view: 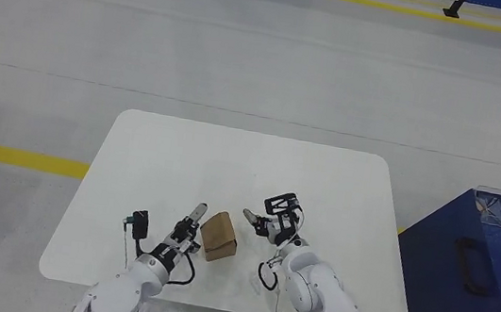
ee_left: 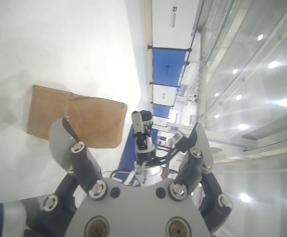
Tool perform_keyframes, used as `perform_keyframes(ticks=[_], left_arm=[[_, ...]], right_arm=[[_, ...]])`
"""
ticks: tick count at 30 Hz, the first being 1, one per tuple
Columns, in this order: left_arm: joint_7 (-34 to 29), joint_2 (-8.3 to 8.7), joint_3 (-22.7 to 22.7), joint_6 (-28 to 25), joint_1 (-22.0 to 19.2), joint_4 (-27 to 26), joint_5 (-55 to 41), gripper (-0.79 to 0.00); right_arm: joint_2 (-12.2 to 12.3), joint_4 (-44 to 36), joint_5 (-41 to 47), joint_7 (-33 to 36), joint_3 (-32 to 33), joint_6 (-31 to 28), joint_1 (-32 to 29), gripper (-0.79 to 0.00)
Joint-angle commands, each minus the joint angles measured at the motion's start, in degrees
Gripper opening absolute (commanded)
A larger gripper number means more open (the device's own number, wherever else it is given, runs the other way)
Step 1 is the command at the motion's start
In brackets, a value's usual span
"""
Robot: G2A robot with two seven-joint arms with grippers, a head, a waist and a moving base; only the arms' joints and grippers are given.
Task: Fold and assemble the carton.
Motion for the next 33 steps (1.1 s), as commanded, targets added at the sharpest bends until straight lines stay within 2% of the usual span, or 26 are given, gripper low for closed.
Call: perform_keyframes(ticks=[1,3,5,6,7,8,9,21,26,33], left_arm=[[-5.66,0.65,-0.75,3.03,-2.31,1.48,4.24,0.0],[-6.94,1.1,-1.56,4.31,-3.73,2.72,7.4,0.0],[-10.91,1.5,-1.95,4.75,-4.89,4.01,8.0,-0.071],[-11.9,1.68,-2.38,4.88,-5.42,4.72,8.43,-0.197],[-13.1,1.83,-2.35,4.73,-5.83,5.41,8.86,-0.225],[-14.42,1.99,-2.18,4.66,-6.19,6.24,9.41,-0.388],[-15.05,2.1,-2.07,4.63,-6.56,6.89,9.87,-0.431],[-13.17,2.21,0.2,1.19,-8.14,11.61,8.12,-0.453],[-13.22,2.28,1.24,0.77,-8.05,11.56,7.41,-0.449],[-12.98,2.5,1.81,-0.02,-7.14,10.29,6.39,-0.489]], right_arm=[[-0.21,0.52,-0.98,-0.64,-0.9,0.42,0.17,0.0],[-0.54,1.49,-1.84,-1.2,-2.04,1.11,0.52,0.0],[-0.89,2.49,-1.84,-1.56,-2.95,1.47,1.09,0.0],[-1.05,2.9,-1.82,-1.74,-3.26,1.68,1.35,0.0],[-1.2,3.26,-1.77,-1.9,-3.51,1.87,1.59,0.0],[-1.33,3.57,-1.73,-2.03,-3.73,2.03,1.79,0.0],[-1.45,3.85,-1.7,-2.14,-3.88,2.16,1.98,0.0],[-2.21,6.17,-1.55,-1.92,-2.96,4.28,3.46,0.0],[-2.21,5.77,-1.71,-1.86,-1.93,4.19,3.19,0.0],[-2.17,4.96,-3.22,-2.06,-1.42,3.59,1.92,0.0]])
